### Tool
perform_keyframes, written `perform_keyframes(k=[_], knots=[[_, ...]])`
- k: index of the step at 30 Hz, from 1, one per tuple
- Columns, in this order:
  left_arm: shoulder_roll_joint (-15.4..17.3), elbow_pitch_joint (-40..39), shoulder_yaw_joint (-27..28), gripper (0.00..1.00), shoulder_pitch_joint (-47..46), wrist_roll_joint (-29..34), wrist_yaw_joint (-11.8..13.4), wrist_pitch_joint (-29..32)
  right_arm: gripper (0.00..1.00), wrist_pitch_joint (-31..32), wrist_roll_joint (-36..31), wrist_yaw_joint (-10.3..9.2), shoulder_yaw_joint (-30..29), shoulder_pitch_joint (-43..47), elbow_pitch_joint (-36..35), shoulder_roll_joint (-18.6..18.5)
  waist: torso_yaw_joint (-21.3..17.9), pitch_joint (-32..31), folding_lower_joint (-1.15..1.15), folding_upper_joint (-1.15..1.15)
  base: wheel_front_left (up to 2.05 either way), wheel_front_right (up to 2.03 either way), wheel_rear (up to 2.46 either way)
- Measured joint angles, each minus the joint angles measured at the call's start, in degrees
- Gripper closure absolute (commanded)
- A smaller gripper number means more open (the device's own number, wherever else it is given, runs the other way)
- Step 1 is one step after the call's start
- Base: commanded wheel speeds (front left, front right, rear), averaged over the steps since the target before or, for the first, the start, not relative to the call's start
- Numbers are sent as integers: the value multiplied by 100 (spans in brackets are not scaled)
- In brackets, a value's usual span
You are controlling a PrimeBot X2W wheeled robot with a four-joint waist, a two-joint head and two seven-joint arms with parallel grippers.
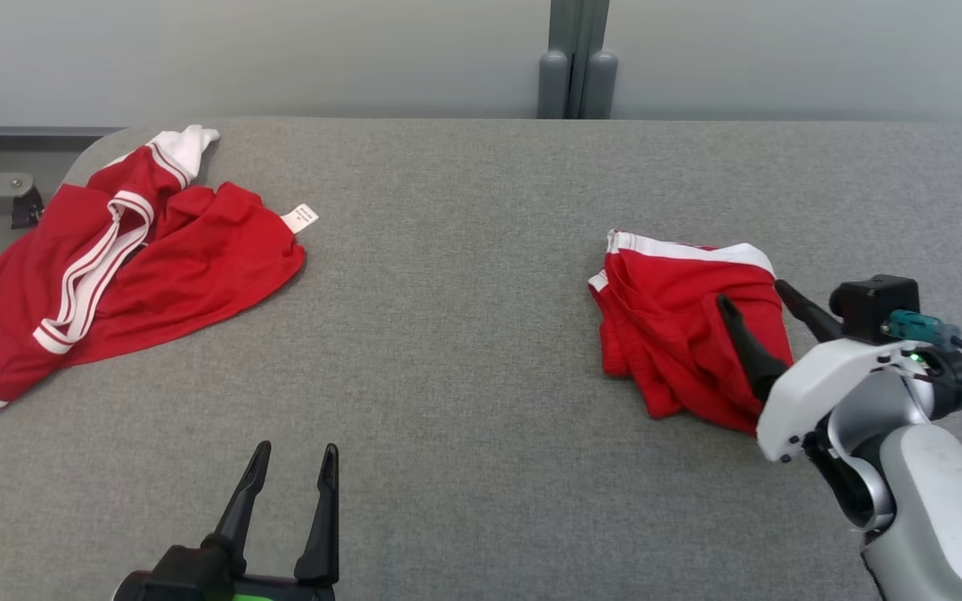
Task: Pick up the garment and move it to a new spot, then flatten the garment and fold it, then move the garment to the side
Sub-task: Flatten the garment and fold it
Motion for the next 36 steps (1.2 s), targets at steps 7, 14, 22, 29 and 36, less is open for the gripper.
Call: perform_keyframes(k=[7,14,22,29,36], knots=[[0,-116,64,0,86,65,0,0,73,-405,-497,0,-706,231,152,-98,-121,-97,0,0,0,0,0],[0,-212,130,0,-85,101,0,0,100,-425,-839,-3,-932,-226,835,127,-76,212,0,0,0,0,0],[0,-104,261,0,-324,155,-4,0,100,-857,-1072,-1,-336,-667,2028,522,194,546,0,0,0,0,0],[0,-82,448,0,-345,191,-5,0,100,-1181,-838,-2,588,-746,2508,583,303,499,0,0,0,0,0],[0,-91,621,0,-299,196,-5,0,100,-1506,-823,-2,1347,-741,2626,443,255,308,0,0,0,0,0]])
